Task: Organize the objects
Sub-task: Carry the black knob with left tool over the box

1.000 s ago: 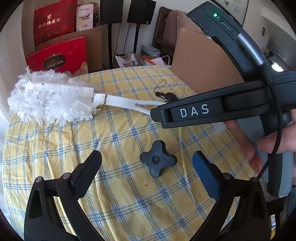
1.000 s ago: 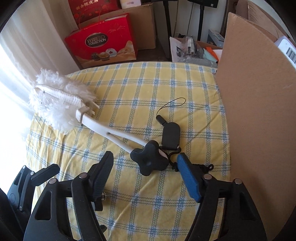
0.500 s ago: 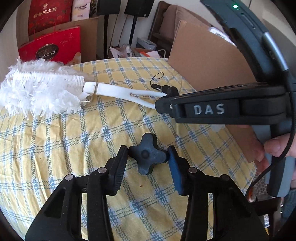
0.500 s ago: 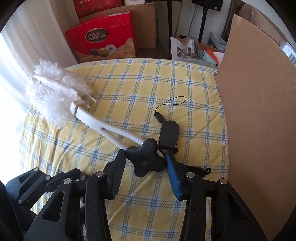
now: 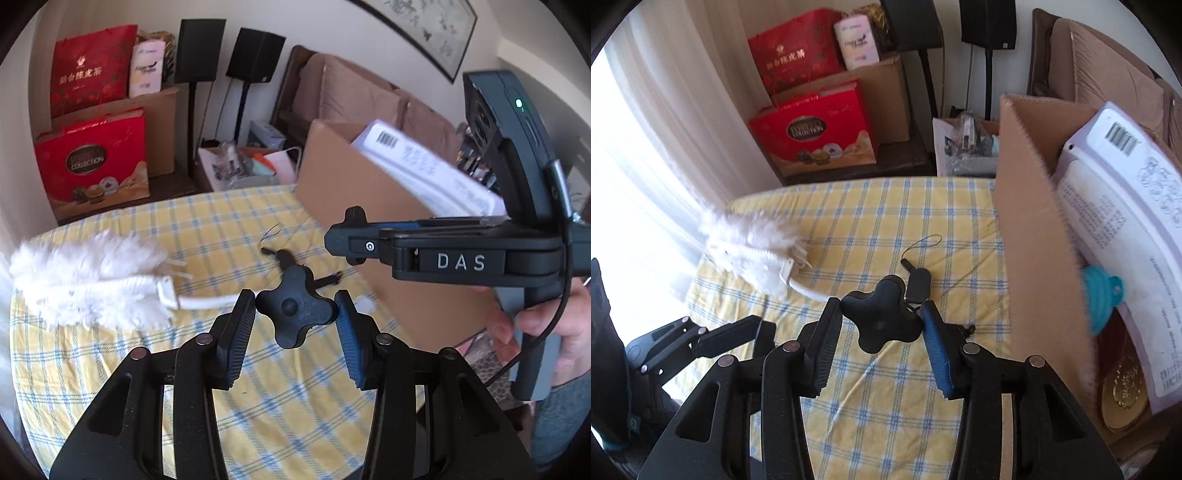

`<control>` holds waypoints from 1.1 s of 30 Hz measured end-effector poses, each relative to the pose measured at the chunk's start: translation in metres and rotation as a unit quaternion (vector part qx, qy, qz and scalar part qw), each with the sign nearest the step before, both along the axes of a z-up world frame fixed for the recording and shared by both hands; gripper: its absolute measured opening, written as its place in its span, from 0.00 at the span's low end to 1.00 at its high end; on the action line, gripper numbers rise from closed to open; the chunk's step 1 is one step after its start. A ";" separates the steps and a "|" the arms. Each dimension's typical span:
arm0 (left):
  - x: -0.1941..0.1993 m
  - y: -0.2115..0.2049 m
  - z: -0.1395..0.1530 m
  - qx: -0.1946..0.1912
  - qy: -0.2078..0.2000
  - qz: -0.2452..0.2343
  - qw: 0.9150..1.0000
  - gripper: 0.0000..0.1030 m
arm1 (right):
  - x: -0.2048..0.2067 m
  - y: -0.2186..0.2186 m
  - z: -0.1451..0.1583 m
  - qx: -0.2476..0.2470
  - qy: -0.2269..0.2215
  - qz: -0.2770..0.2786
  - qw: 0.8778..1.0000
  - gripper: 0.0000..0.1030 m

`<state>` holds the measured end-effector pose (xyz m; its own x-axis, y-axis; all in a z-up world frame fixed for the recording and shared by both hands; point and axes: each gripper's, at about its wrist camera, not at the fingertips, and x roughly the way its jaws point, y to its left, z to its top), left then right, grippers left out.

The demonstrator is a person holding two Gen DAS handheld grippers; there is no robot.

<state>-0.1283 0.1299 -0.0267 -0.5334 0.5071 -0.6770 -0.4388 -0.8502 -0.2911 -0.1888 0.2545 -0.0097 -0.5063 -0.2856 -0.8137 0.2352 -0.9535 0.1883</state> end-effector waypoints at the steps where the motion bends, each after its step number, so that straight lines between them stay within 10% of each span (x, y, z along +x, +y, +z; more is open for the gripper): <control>1: 0.000 0.003 0.007 0.005 0.002 -0.006 1.000 0.40 | 0.005 0.005 0.008 -0.003 0.007 -0.002 1.000 0.43; 15: 0.023 0.091 0.068 0.036 0.028 -0.090 0.995 0.40 | 0.062 0.095 0.081 0.000 0.068 -0.072 0.995 0.43; 33: 0.048 0.205 0.038 -0.026 -0.005 -0.178 0.984 0.40 | 0.095 0.190 0.044 -0.010 0.016 -0.144 0.989 0.43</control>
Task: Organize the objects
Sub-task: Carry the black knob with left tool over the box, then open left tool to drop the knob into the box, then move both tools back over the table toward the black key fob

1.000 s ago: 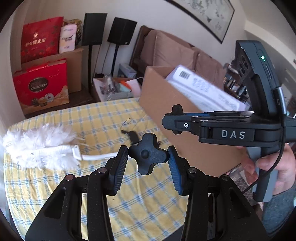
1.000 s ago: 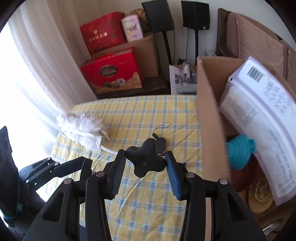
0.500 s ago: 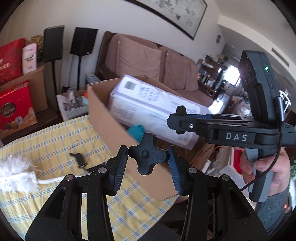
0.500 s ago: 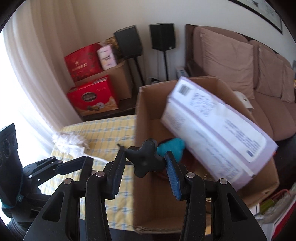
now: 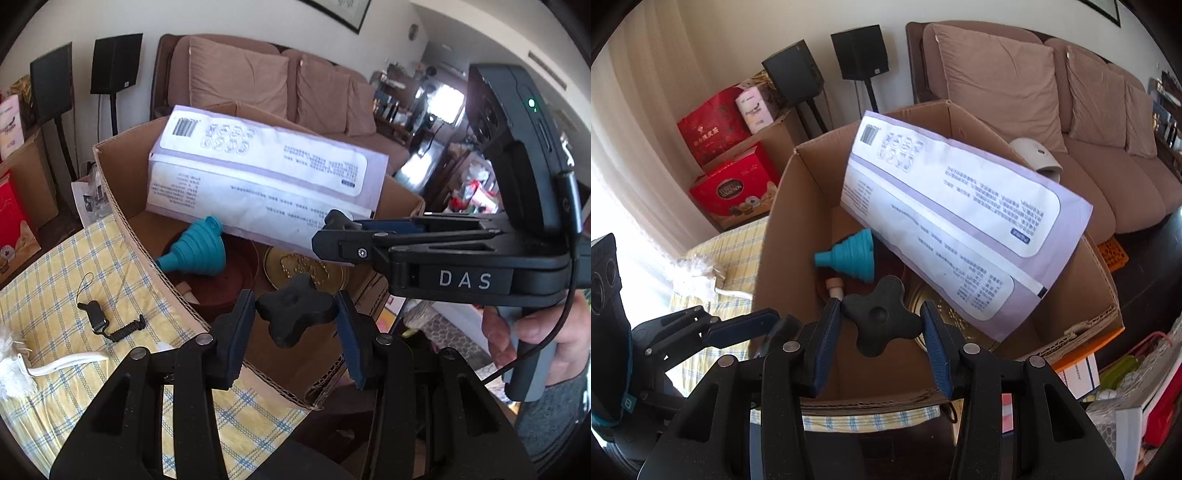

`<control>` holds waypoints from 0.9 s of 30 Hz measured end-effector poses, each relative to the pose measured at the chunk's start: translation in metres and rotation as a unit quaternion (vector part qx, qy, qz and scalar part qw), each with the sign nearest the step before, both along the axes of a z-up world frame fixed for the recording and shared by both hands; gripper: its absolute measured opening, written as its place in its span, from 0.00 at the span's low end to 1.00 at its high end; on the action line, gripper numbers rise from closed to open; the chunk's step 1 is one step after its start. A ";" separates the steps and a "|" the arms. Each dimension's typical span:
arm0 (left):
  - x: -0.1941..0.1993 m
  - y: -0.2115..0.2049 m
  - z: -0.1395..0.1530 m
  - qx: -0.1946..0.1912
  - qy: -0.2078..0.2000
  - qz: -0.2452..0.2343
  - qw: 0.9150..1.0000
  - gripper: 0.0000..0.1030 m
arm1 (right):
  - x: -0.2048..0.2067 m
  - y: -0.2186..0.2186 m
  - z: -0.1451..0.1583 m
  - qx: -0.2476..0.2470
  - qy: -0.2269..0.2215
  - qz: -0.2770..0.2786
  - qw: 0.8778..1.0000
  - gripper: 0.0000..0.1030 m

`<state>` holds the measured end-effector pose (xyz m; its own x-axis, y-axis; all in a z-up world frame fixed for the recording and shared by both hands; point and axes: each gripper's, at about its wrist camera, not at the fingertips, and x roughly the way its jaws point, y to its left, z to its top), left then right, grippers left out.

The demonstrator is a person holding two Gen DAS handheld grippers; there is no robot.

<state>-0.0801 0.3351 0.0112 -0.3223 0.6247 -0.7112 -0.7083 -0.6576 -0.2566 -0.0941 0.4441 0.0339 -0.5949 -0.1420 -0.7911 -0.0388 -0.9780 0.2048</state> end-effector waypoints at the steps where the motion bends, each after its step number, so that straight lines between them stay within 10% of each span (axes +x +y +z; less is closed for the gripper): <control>1: 0.001 0.001 -0.001 -0.003 0.000 -0.001 1.000 0.41 | -0.001 0.001 -0.002 -0.004 -0.002 0.002 1.000 0.43; 17: -0.007 -0.055 0.034 0.027 0.028 0.050 0.998 0.89 | 0.006 -0.005 0.011 -0.028 0.024 0.010 0.999 0.52; 27: -0.029 -0.125 0.029 0.026 0.009 0.119 0.993 0.96 | 0.011 -0.045 0.032 -0.004 0.067 0.035 0.997 0.73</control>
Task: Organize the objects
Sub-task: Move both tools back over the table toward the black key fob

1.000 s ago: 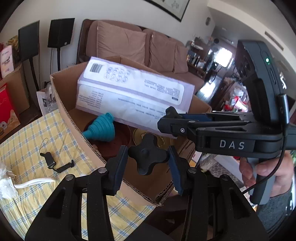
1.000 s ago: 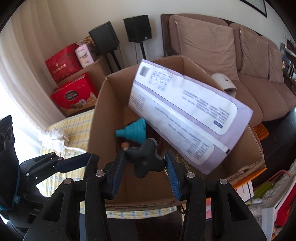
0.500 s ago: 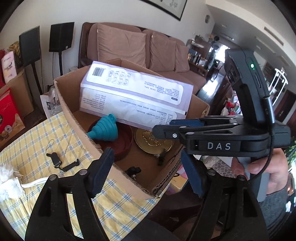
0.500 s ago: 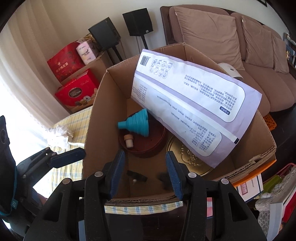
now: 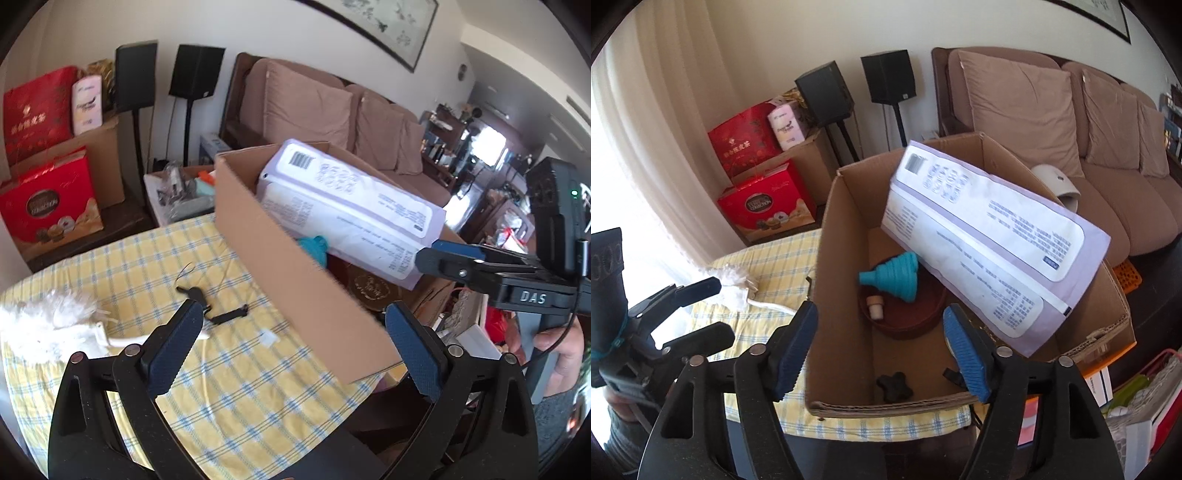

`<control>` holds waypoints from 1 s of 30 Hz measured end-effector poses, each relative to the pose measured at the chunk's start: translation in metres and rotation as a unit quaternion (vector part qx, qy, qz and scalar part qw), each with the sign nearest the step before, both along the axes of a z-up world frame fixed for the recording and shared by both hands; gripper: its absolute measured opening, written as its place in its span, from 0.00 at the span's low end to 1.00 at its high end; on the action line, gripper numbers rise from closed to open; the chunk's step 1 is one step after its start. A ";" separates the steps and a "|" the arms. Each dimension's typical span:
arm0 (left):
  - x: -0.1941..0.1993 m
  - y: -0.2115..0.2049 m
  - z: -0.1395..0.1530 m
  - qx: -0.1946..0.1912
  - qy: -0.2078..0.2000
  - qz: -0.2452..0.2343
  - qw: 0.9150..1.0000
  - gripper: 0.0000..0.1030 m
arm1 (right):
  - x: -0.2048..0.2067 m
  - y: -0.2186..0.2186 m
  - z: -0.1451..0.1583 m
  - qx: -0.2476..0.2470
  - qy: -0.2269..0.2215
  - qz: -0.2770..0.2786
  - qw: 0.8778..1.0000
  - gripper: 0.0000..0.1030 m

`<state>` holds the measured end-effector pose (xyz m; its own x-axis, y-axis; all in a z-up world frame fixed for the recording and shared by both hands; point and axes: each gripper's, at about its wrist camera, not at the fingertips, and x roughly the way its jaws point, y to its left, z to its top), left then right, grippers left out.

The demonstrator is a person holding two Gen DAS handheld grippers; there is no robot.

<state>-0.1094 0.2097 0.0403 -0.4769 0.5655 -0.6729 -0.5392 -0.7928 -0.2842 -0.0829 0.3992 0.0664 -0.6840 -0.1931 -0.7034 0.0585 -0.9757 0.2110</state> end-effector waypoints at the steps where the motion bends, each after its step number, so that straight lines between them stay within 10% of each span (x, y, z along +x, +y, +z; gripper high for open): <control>1: -0.002 -0.005 -0.001 -0.001 -0.003 0.006 1.000 0.96 | -0.001 -0.004 0.000 0.001 0.002 0.003 1.000 0.74; 30: -0.024 -0.129 -0.057 -0.040 -0.041 0.138 0.989 0.96 | -0.043 -0.141 -0.037 0.054 -0.008 0.125 0.991 0.67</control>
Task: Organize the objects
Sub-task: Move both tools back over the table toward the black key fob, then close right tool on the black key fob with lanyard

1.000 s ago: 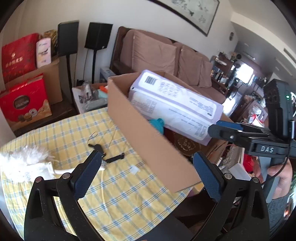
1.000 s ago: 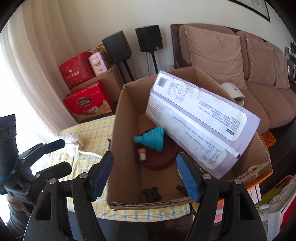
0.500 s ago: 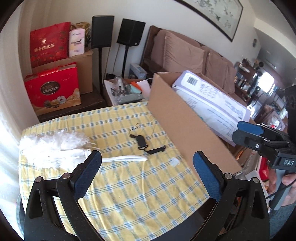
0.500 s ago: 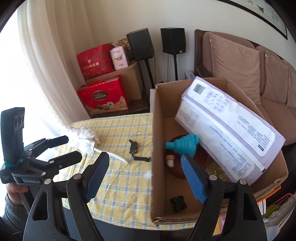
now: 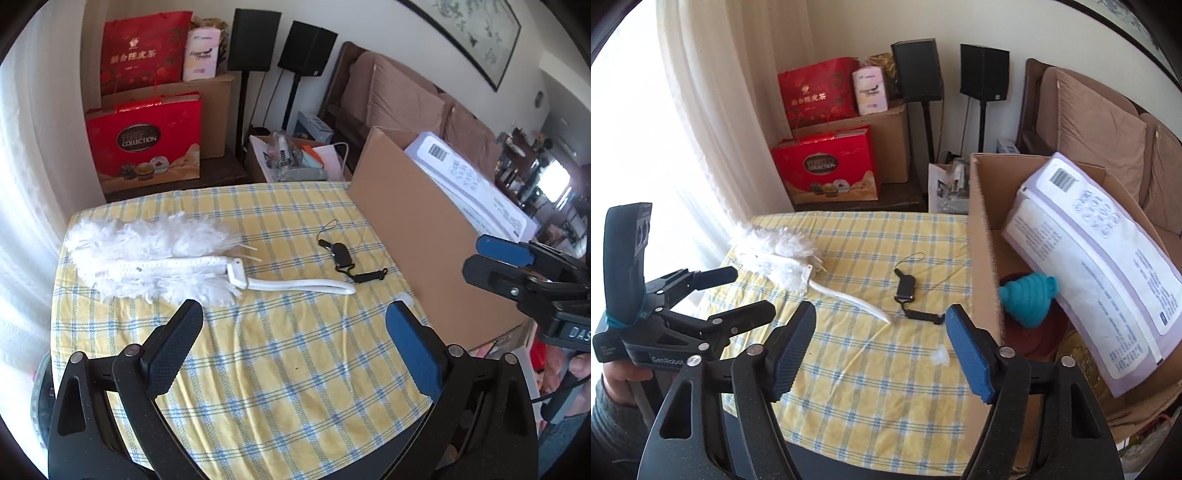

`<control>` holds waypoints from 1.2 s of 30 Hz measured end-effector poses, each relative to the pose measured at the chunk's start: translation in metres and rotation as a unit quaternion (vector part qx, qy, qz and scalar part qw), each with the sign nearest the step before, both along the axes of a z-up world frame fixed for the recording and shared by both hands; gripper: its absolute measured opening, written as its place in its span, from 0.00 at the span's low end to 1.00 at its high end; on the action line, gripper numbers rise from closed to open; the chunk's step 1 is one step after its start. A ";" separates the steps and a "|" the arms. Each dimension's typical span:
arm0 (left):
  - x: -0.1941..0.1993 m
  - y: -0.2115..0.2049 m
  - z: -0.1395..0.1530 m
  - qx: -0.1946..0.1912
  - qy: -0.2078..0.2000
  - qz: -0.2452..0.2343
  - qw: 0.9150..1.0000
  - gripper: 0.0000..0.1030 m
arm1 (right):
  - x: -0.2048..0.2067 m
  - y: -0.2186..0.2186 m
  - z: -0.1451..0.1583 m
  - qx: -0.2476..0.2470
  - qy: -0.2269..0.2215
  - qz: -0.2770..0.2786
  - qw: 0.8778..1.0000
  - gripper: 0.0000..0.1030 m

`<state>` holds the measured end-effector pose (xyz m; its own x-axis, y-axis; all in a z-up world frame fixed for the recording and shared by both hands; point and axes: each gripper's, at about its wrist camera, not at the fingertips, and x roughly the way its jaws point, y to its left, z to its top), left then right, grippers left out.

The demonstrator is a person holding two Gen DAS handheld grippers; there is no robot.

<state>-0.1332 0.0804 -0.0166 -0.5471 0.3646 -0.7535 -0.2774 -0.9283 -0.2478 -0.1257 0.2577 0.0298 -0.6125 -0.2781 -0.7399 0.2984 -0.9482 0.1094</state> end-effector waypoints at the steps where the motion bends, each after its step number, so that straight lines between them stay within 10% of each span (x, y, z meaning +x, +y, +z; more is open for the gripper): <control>1: 0.000 -0.004 -0.001 0.000 -0.001 0.003 1.000 0.96 | -0.003 -0.005 -0.003 0.004 -0.002 0.003 1.000 0.63; 36: -0.013 -0.011 -0.048 -0.001 -0.041 -0.009 0.999 0.96 | -0.143 -0.034 -0.132 0.077 -0.141 -0.057 0.985 0.46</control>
<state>-0.1467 0.0697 -0.0651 -0.4771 0.3731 -0.7957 -0.2738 -0.9234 -0.2688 -0.2688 0.2240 -0.1022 -0.3974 -0.0906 -0.9132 0.1683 -0.9854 0.0246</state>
